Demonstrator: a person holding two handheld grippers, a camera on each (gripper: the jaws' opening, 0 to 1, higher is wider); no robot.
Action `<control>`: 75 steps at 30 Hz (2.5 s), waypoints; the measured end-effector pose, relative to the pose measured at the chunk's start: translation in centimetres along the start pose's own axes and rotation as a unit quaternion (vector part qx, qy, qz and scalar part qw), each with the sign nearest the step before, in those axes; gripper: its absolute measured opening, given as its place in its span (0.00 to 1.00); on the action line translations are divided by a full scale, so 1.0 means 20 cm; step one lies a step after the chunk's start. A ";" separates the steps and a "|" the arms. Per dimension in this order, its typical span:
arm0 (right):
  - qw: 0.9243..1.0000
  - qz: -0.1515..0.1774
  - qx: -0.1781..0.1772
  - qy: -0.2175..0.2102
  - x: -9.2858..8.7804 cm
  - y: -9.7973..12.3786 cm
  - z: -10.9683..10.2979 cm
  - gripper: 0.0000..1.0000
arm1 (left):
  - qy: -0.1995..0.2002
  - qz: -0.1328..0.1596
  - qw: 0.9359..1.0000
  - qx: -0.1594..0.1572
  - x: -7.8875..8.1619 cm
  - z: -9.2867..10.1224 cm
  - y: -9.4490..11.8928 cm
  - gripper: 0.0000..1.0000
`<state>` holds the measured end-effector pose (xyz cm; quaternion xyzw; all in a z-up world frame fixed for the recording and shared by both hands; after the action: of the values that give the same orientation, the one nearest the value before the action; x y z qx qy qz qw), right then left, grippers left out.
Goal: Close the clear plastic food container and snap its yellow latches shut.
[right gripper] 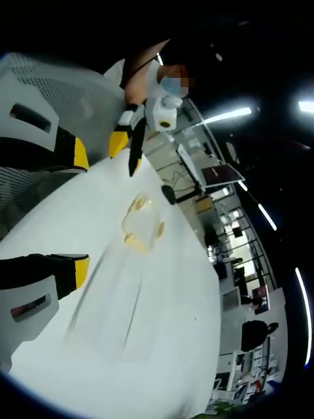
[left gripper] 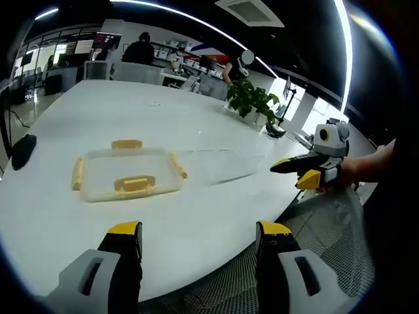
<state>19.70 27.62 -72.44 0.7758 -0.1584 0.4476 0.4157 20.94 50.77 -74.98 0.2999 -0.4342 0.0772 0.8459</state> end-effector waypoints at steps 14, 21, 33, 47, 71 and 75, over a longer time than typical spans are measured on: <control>1.000 0.002 0.002 0.003 0.00 0.00 0.00 0.49 | -0.002 -0.007 1.000 -0.003 0.00 0.00 0.00 0.70; 1.000 0.009 0.002 0.007 0.02 0.00 -0.01 0.49 | -0.003 -0.008 1.000 -0.004 0.00 0.01 -0.01 0.69; 1.000 0.028 -0.004 0.002 0.07 0.01 -0.01 0.47 | 0.001 0.008 1.000 -0.004 0.01 0.00 0.00 0.68; 0.999 0.022 -0.004 0.025 0.08 -0.01 -0.03 0.47 | 0.004 0.024 1.000 -0.011 0.06 0.02 0.02 0.66; 0.999 0.046 0.014 0.000 0.17 -0.07 -0.09 0.44 | -0.007 0.059 0.998 -0.028 0.19 -0.03 0.08 0.64; 0.999 0.049 0.018 0.003 0.20 -0.10 -0.11 0.45 | -0.003 0.055 0.998 -0.026 0.19 -0.06 0.10 0.67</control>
<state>21.95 31.01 -69.66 0.7731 -0.1869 0.4727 0.3793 23.33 52.56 -71.70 0.2536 -0.4544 0.1113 0.8467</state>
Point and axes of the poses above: the point that each gripper's makers call its tool centre point, and the gripper's own axes: y roughly backward along the fingers, z roughly to its right, x roughly out of its top, the point moved 5 cm from there along y, roughly backward along the fingers, and after that the axes turned 13 degrees about -x, right-handed, at the moved point
